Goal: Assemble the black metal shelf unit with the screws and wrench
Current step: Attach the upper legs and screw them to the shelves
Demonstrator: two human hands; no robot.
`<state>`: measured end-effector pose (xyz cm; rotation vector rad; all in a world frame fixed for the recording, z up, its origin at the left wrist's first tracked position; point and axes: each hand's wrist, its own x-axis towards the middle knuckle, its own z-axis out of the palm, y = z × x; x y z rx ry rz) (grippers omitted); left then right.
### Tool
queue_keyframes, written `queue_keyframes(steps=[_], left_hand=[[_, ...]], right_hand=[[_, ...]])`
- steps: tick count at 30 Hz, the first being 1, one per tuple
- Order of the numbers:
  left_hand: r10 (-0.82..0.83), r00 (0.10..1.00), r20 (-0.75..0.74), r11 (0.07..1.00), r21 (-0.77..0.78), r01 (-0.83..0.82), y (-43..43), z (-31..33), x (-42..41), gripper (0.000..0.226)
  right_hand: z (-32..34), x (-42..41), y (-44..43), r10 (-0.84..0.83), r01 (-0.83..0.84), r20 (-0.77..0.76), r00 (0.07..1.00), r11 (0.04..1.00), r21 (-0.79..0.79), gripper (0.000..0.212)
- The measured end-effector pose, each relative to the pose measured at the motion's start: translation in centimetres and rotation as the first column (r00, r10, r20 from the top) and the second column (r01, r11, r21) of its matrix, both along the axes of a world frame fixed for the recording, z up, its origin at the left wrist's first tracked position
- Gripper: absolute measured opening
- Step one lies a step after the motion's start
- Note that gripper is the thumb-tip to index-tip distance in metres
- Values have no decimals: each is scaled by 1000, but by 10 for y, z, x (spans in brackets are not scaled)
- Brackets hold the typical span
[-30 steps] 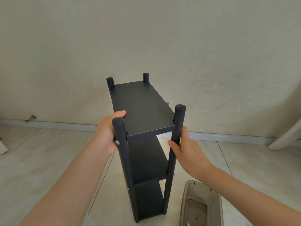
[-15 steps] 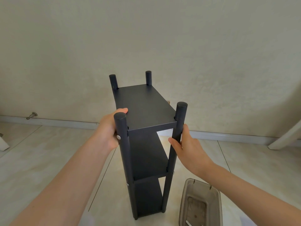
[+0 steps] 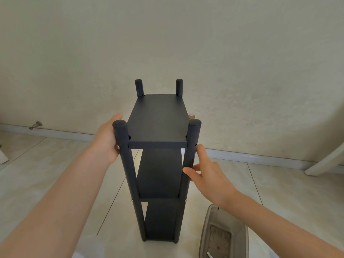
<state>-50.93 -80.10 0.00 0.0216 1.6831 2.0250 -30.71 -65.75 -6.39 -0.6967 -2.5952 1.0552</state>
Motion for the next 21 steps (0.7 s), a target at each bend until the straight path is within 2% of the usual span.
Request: queue_keyframes(steps=[3, 6, 9, 13, 18, 21], left_hand=[[84, 996, -42, 995, 51, -82, -6, -8, 15, 39], [64, 984, -168, 997, -39, -71, -5, -11, 41, 65], [-16, 969, -247, 999, -47, 4, -5, -14, 57, 64], [-6, 978, -210, 1000, -20, 2, 2, -12, 53, 74], [-8, 972, -233, 1000, 1, 9, 16, -3, 44, 78], [20, 963, -267, 1000, 19, -16, 23, -6, 40, 63]], right_hand=[[1, 2, 4, 10, -10, -23, 1000, 1000, -17, 56], [3, 4, 7, 0, -1, -38, 999, 1000, -30, 56], [3, 7, 9, -12, 9, -60, 998, 998, -54, 56], [0, 9, 13, -31, 25, -73, 997, 996, -88, 60], [-6, 8, 11, -68, 61, -75, 995, 994, -94, 69], [-5, 6, 7, -63, 50, -89, 994, 990, -135, 67]])
